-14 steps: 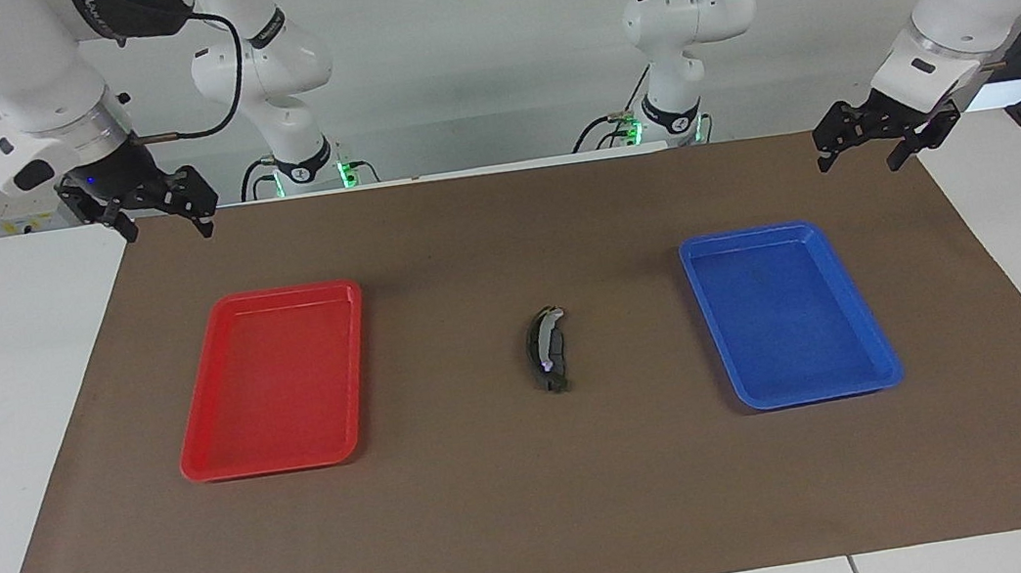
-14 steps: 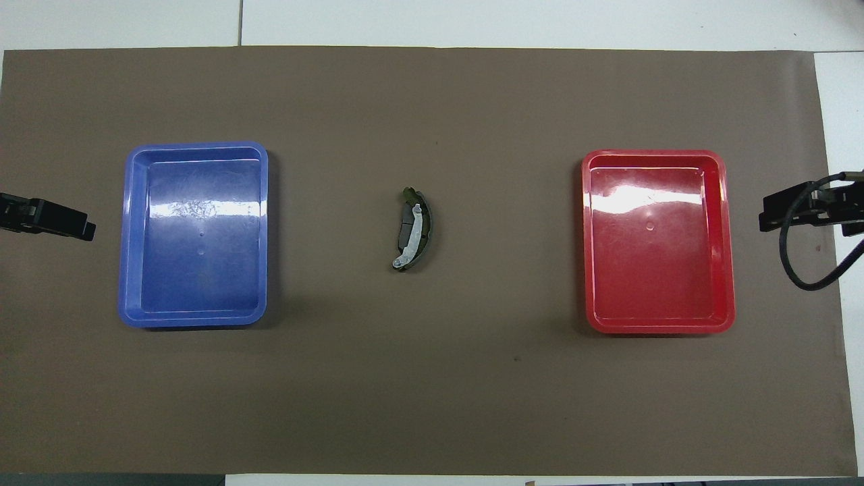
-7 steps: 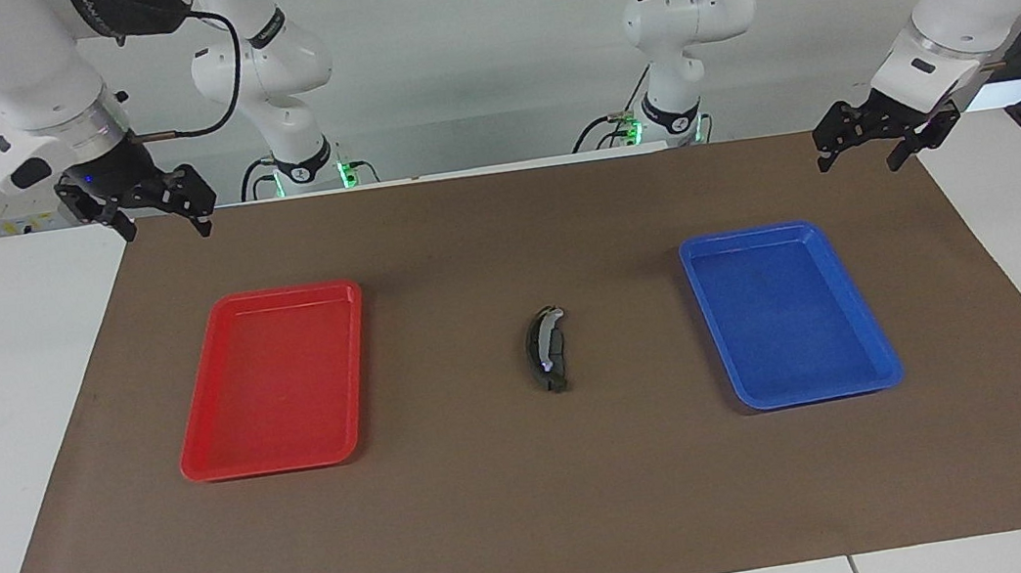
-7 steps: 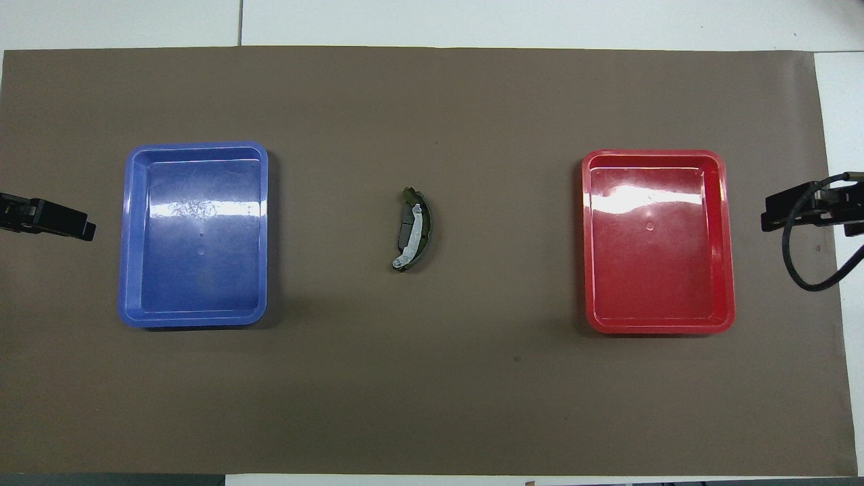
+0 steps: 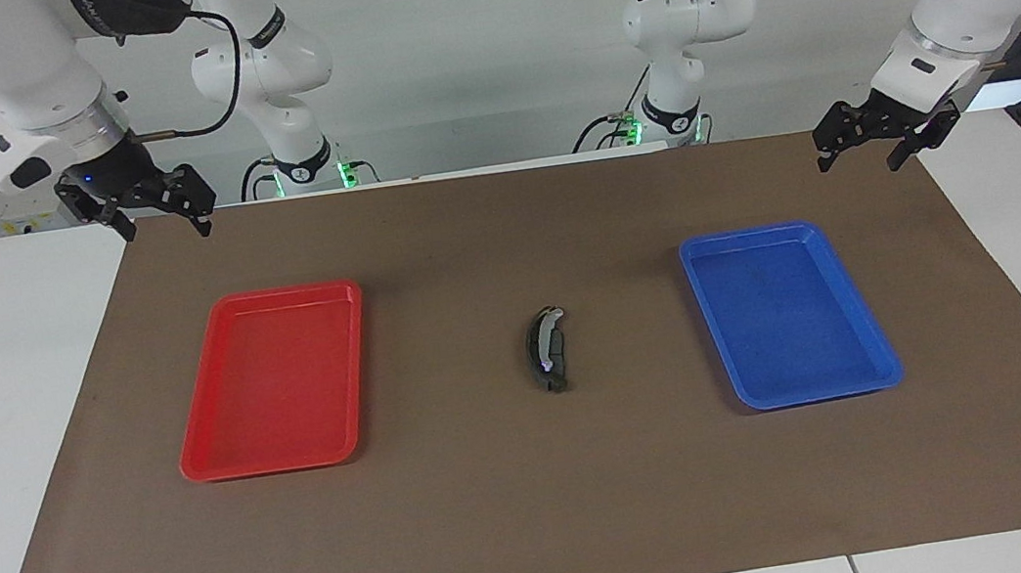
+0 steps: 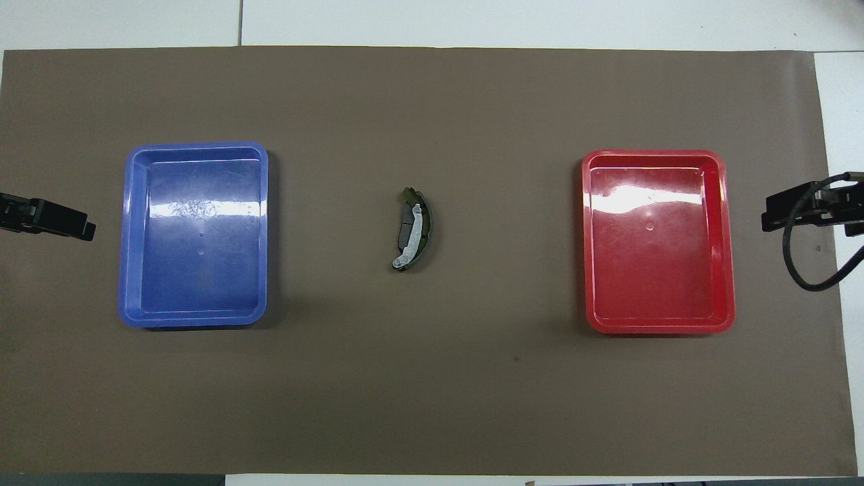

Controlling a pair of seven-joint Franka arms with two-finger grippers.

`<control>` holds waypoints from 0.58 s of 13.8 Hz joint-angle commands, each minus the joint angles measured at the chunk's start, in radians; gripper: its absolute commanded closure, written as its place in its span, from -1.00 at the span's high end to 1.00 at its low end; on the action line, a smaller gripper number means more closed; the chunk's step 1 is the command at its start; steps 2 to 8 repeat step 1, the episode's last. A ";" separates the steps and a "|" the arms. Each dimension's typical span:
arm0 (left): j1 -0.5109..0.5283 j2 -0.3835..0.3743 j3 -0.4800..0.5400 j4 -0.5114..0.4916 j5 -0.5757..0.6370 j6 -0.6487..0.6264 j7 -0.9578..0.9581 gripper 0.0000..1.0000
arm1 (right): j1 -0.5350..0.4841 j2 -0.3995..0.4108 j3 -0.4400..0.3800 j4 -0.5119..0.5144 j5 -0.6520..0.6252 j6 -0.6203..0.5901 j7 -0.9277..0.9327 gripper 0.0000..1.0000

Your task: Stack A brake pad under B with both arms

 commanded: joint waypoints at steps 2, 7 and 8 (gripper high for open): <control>0.009 -0.014 -0.006 -0.011 0.006 -0.001 0.001 1.00 | -0.013 -0.012 0.006 -0.007 -0.008 0.005 -0.024 0.99; 0.009 -0.014 -0.006 -0.011 0.006 -0.001 0.001 1.00 | -0.013 -0.012 0.006 -0.007 -0.008 0.005 -0.024 0.99; 0.009 -0.014 -0.006 -0.011 0.006 -0.001 0.001 1.00 | -0.013 -0.012 0.006 -0.007 -0.008 0.005 -0.024 0.99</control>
